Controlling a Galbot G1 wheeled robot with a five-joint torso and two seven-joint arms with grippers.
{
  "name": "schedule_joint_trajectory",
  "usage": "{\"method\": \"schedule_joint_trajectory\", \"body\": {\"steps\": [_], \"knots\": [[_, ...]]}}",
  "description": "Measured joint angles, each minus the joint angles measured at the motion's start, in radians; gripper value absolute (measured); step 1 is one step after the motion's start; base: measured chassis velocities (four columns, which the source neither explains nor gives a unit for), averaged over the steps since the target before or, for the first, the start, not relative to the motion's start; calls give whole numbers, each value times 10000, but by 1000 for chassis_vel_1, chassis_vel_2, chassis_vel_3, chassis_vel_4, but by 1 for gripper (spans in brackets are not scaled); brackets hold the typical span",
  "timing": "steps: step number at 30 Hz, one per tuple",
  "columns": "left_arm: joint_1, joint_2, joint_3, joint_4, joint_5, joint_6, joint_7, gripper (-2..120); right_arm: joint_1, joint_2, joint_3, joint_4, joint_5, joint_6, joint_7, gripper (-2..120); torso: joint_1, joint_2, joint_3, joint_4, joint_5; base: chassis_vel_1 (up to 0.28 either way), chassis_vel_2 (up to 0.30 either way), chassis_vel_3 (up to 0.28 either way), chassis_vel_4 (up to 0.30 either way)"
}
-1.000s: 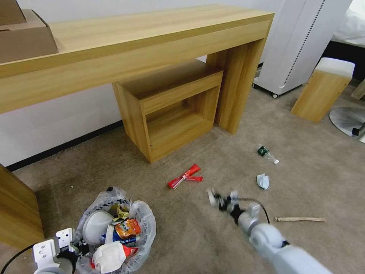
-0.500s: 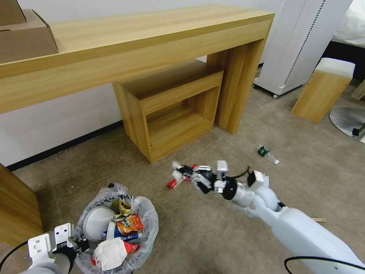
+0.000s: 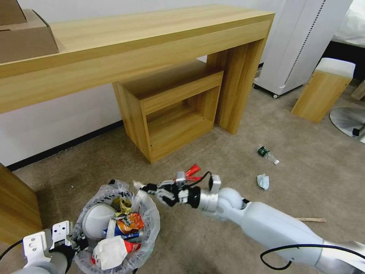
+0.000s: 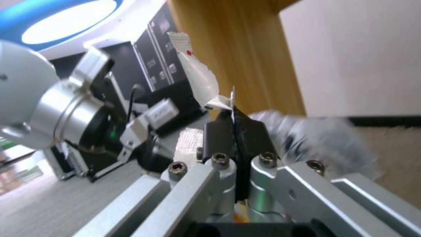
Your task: Pick up the trash bin and place the garbage on the floor into it.
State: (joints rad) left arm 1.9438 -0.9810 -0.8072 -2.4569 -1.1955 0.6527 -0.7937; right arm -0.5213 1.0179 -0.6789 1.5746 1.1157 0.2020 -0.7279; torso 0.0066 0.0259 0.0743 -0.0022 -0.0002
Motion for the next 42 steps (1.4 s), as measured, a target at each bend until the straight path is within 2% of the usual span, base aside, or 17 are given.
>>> {"method": "schedule_joint_trajectory", "body": {"steps": [6, 9, 12, 14, 16, 17, 20, 21, 24, 25, 27, 34, 42], "knots": [[-23, -98, 47, 18, 83, 0, 29, 0, -12, 242, -495, -107, -305, 1, 400, 0, 0, 1, -1, 0, 0, 0, 0, 0, 0], [-23, -140, 84, 27, 169, 0, 49, 0, -55, 280, -609, -90, -446, -33, 640, 7, 0, 0, -1, -1, 1, 0, 0, 0, 0], [15, -213, 105, 38, 288, 12, 99, 0, -165, 366, -631, -57, -518, -46, 860, 23, -1, 1, -1, 0, 1, 0, 0, 0, 0], [30, -217, 94, 40, 308, 14, 107, 0, -177, 374, -610, -41, -557, -55, 863, 26, 0, 1, -1, -1, 1, 0, 0, 0, 0], [65, -222, 62, 37, 327, 16, 113, 0, -186, 396, -563, 24, -581, -81, 905, 37, 0, 1, -1, -1, 2, 0, 0, 0, 0], [65, -222, 62, 37, 327, 16, 113, 0, -186, 396, -563, 24, -581, -81, 905, 37, 0, 1, -1, -1, 2, 0, 0, 0, 0], [85, -253, 57, 19, 383, 28, 122, 0, -186, 424, -511, 44, -598, -84, 984, 52, 0, 0, -1, 0, 2, 0, 0, 0, 0], [85, -253, 57, 19, 383, 28, 122, 0, -186, 424, -511, 44, -598, -84, 984, 52, 0, 0, -1, 0, 2, 0, 0, 0, 0], [94, -339, 116, 28, 497, 54, 153, 0, -183, 354, -482, 81, -650, -129, 984, 67, 0, 1, -1, 0, 2, 0, 0, 0, 0], [94, -339, 116, 28, 497, 54, 153, 0, -183, 354, -482, 81, -650, -129, 984, 67, 0, 1, -1, 0, 2, 0, 0, 0, 0], [84, -390, 149, 46, 560, 61, 169, 0, -156, 295, -494, 102, -675, -185, 1064, 78, 0, 1, -1, -1, 2, 0, 0, 0, 0], [81, -455, 192, 69, 664, 74, 204, 0, -44, 251, -600, 169, -739, -234, 1237, 99, 0, 1, -1, 0, 2, 0, 0, 0, 0], [51, -480, 192, 125, 679, 77, 234, 0, -44, 298, -373, 285, -744, -139, 1567, 100, 0, 1, 0, 0, 2, 0, 0, 0, 0]]}}
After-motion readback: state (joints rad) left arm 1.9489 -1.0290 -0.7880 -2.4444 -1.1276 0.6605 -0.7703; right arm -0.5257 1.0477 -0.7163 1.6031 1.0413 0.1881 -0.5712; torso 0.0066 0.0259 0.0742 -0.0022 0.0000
